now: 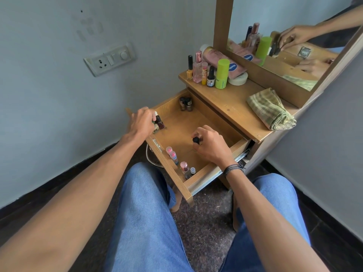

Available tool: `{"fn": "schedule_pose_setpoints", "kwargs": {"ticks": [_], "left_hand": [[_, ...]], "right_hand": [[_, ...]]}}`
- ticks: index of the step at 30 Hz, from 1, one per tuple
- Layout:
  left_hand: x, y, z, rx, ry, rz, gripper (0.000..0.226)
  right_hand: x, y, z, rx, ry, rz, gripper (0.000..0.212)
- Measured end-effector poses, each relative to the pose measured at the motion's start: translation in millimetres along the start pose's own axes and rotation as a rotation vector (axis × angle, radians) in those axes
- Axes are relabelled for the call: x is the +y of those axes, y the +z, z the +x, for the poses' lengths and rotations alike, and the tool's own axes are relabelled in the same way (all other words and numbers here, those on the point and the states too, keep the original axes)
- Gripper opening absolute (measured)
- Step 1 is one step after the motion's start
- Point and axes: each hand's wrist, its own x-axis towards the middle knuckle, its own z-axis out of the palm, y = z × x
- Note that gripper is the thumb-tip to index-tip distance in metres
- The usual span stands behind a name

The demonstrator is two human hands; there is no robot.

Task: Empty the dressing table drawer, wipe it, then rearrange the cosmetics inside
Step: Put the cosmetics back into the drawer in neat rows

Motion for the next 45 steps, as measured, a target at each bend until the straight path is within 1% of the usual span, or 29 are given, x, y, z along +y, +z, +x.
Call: {"fn": "schedule_pose_setpoints", "kwargs": {"ticks": [8,15,21,24,28,33,39,45], "left_hand": [[3,4,3,0.025,-0.019,0.026,0.026],[1,7,6,0.048,-0.039,-0.03,0.029],[3,5,2,0.044,-0.03,-0.032,0.032],[3,5,0,0.037,-0.008,-0.021,0.036],[1,9,-1,0.056,0.004,-0.02,0.04],[-3,13,0,0.085,0.068,-0.011,0.045],[-5,16,2,0.077,0.138,-0.054,0.046],[-8,16,1,0.042,0.152,-0.054,0.034]], "right_hand": [[1,2,2,0.008,-0.002,0.0,0.021],[0,2,1,0.004,0.008,-0.007,0.021],[-1,0,1,-0.029,0.037,-0.025,0.032],[-1,2,2,-0.041,0.07,-0.053,0.038],[-1,6,2,-0.06,0.118,-0.131,0.039],[-2,9,4,-0.072,0.179,-0.202,0.024],[0,7,20,-0.114,0.305,-0.123,0.022],[-6,7,50,-0.059,0.373,-0.052,0.033]]}}
